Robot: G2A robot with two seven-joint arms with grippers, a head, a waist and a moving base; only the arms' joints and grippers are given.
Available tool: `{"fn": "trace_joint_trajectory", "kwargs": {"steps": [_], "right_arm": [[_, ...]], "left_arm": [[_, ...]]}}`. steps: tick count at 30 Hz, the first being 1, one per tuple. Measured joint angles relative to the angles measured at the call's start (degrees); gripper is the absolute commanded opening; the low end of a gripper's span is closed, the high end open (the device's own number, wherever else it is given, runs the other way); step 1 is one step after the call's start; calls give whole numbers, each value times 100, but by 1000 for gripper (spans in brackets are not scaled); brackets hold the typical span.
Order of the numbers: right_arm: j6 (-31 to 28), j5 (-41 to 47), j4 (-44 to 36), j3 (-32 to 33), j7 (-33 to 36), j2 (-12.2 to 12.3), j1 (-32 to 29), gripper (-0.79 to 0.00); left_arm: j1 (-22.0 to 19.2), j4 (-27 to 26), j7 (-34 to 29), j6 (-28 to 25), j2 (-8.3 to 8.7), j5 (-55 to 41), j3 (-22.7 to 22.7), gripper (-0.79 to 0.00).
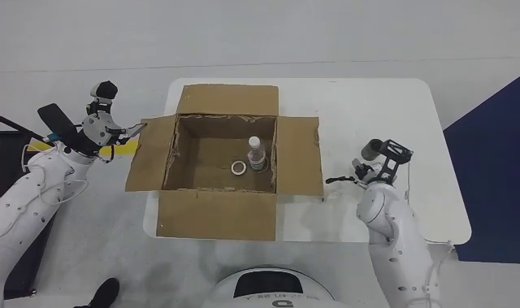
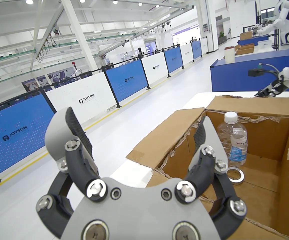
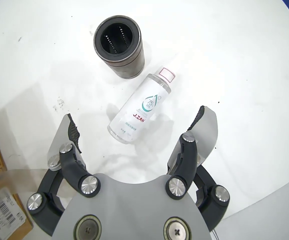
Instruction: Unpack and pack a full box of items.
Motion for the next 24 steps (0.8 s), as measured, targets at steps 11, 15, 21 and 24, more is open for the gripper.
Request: {"fn": "trace_joint_trajectory", "kwargs": {"steps": [11,15,21,24], "right_arm": [[225,-821,429,-312,1008,-34,281,-542],[285,-946,448,-299,1252,-49,285,-548],[327,-923,375,-204,1272,-72,165,-557],[299,-877,350,-177,1228,-84,120,-785]], "left_arm": [[0,0,0,0,0,0,0,0],[0,0,0,0,0,0,0,0],[0,0,0,0,0,0,0,0],[0,0,0,0,0,0,0,0]]}}
